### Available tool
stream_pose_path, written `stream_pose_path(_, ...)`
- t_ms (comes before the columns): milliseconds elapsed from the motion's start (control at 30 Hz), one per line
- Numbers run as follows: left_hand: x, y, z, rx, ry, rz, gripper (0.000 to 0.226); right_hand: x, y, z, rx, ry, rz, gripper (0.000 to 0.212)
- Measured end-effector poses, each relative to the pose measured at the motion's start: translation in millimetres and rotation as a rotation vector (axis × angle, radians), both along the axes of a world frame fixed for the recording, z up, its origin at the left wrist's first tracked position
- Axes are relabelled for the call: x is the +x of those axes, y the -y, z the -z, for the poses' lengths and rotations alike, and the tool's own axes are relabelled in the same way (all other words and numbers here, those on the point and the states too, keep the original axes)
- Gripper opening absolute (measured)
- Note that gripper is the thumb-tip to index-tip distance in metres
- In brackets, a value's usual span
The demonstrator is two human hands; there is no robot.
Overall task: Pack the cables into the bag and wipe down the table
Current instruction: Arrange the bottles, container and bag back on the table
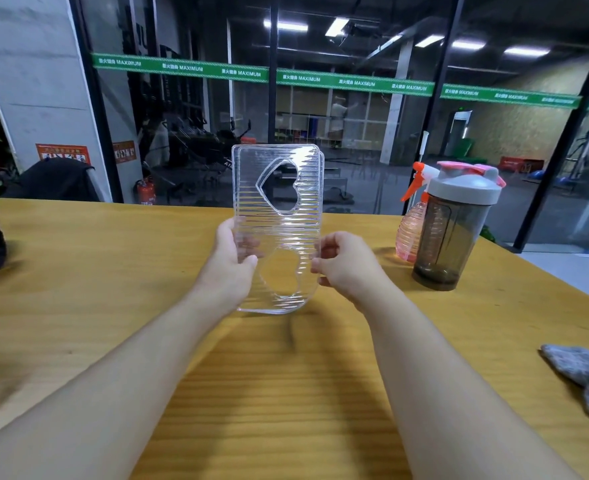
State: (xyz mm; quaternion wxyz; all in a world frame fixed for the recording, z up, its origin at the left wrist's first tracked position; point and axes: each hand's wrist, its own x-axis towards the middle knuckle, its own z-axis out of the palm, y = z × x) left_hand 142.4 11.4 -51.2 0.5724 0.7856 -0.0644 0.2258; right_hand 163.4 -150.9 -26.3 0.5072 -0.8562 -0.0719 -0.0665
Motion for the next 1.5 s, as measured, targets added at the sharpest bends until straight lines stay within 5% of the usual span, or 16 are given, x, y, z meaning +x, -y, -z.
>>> stream_pose_path(233, 4.3, -9.1, 4.9, -0.113, -0.113, 0.036, 0.026, -5.2, 2.1, 0.0, 0.01, -0.17, -0.122, 0.024)
stream_pose_path(667, 1.4, 2.8, -9.9, -0.514, -0.254, 0.013, 0.022, -2.3, 14.2, -2.0, 0.29, -0.431, -0.202, 0.009)
stream_pose_path(1000, -14.2, 30.9, -9.3, -0.251, -0.317, 0.201, 0.056, 4.8, 67.5, -1.7, 0.579, -0.416, 0.21, 0.015)
stream_pose_path(1267, -8.4, 29.1, -3.9, -0.106, -0.355, 0.12, 0.054, 9.2, 91.3, 0.1, 0.422, -0.465, 0.303, 0.014)
stream_pose_path(1500, -4.7, 14.3, 5.6, 0.317, -0.369, 0.032, 0.049, 20.2, 102.2, -1.7, 0.217, -0.579, 0.328, 0.027)
